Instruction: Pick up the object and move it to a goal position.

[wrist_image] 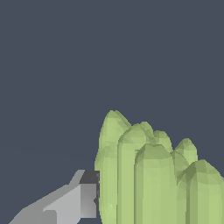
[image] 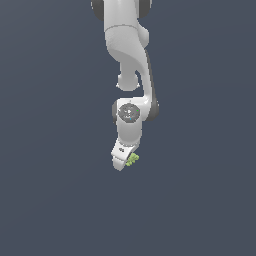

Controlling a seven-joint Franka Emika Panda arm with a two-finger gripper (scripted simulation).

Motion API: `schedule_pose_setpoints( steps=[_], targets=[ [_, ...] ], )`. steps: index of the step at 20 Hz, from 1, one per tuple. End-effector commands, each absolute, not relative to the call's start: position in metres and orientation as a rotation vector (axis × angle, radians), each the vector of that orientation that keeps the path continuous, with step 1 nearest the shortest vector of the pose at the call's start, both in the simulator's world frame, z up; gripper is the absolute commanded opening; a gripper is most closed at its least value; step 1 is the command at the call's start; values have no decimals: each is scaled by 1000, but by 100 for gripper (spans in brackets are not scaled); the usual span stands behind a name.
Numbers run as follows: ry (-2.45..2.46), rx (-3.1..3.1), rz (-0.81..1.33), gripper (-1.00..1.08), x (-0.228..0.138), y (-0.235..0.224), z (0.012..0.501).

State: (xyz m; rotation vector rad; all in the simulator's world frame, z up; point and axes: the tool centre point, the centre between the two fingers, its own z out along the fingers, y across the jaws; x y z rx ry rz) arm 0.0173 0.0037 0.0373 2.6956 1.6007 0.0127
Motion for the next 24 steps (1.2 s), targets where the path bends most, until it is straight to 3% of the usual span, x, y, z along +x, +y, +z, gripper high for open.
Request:
schedule_pose_setpoints(
  steps=[1, 13, 24],
  targets=[
    [1607, 2700, 0, -100, 14, 5, 32],
    [1602, 2696, 11, -100, 23, 10, 49],
    [1605, 2698, 7, -100, 56, 38, 112]
  ],
)
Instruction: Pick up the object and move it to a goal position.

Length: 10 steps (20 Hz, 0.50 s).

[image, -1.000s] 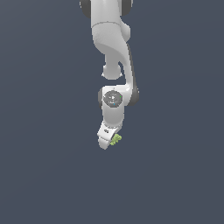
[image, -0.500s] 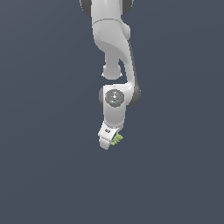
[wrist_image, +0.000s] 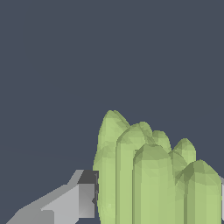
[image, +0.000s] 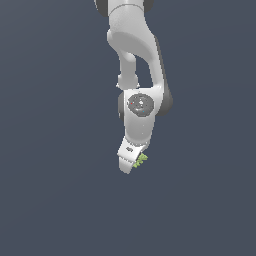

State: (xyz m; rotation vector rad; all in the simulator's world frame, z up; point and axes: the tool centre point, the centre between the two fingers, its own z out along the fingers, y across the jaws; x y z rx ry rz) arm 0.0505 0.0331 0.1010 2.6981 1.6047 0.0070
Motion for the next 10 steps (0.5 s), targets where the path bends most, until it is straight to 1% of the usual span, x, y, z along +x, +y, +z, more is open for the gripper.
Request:
schedule_pose_setpoints(
  steps=[1, 5, 10],
  targets=[
    [1605, 2698, 7, -100, 60, 41, 120],
    [1606, 2699, 4, -100, 75, 53, 146],
    [1607, 2700, 2, -100, 89, 64, 169]
  ],
)
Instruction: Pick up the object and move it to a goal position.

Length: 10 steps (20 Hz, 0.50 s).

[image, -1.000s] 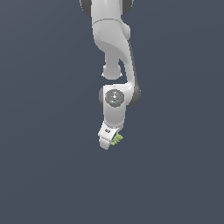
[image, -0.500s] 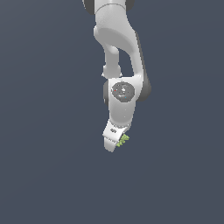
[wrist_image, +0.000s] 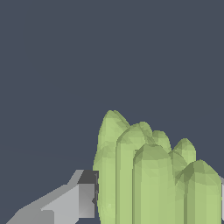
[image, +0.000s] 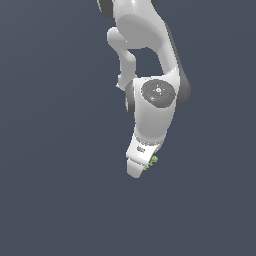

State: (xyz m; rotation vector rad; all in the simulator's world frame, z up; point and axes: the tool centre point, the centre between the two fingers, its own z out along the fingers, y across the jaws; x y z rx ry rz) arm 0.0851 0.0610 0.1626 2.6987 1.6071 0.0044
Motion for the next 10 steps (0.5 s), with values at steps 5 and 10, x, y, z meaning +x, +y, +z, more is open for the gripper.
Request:
schedule_pose_setpoints(
  steps=[5, 10],
  targets=[
    [1607, 2700, 1, -100, 97, 69, 181],
    [1607, 2700, 0, -100, 100, 71, 185]
  ],
)
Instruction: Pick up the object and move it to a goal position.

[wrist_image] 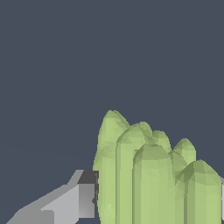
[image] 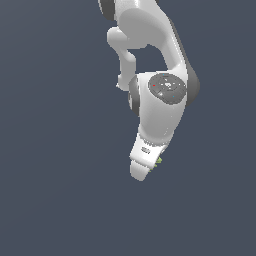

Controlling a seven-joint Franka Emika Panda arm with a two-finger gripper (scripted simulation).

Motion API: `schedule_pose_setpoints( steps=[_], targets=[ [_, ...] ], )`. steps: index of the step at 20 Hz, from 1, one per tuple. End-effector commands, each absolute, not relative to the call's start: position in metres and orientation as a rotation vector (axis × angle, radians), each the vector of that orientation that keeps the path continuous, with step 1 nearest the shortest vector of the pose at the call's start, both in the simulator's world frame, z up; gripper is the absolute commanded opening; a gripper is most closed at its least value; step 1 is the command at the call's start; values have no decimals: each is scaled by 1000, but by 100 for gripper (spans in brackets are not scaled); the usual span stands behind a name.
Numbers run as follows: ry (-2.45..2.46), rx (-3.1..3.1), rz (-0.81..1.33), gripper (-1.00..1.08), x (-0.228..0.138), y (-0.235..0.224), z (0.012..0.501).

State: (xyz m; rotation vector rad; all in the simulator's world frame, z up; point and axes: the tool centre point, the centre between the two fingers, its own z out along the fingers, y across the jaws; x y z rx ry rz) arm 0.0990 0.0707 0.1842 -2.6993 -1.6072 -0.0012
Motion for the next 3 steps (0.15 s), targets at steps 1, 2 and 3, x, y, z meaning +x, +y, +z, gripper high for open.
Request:
schedule_pose_setpoints(
  steps=[1, 2, 3],
  targets=[
    [-1607, -2699, 0, -100, 100, 71, 185],
    [-1607, -2699, 0, -100, 100, 71, 184],
    [-1607, -2699, 0, -100, 100, 70, 184]
  ],
)
